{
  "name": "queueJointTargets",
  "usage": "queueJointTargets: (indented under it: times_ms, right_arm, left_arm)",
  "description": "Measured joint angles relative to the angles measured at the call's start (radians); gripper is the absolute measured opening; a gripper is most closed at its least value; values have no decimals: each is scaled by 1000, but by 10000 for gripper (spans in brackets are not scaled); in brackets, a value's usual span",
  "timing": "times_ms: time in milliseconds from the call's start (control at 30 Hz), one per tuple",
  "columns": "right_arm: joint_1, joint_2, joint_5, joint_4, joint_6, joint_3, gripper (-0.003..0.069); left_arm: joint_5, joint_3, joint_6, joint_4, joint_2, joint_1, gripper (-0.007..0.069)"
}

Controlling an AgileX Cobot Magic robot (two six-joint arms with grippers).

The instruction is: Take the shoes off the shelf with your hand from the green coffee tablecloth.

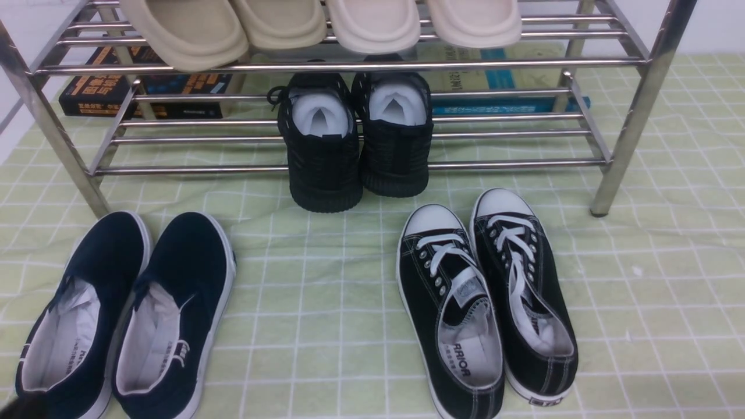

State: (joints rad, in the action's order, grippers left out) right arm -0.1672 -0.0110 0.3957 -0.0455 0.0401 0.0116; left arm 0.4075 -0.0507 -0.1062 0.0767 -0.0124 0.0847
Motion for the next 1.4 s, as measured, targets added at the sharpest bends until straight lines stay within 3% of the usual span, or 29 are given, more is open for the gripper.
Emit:
queueJointTargets:
  times_ms: [600,867,1400]
  right_arm:
    - [0,0,0,0,0,0,237]
    - [0,0,1,0,0,0,237]
    - [0,0,1,0,0,0,237]
  left_arm:
    - [-54,73,-1,20,0,-1,37]
    - [-52,73,-1,21,0,-103,48]
    - [-52,73,-1,23,0,-13,54]
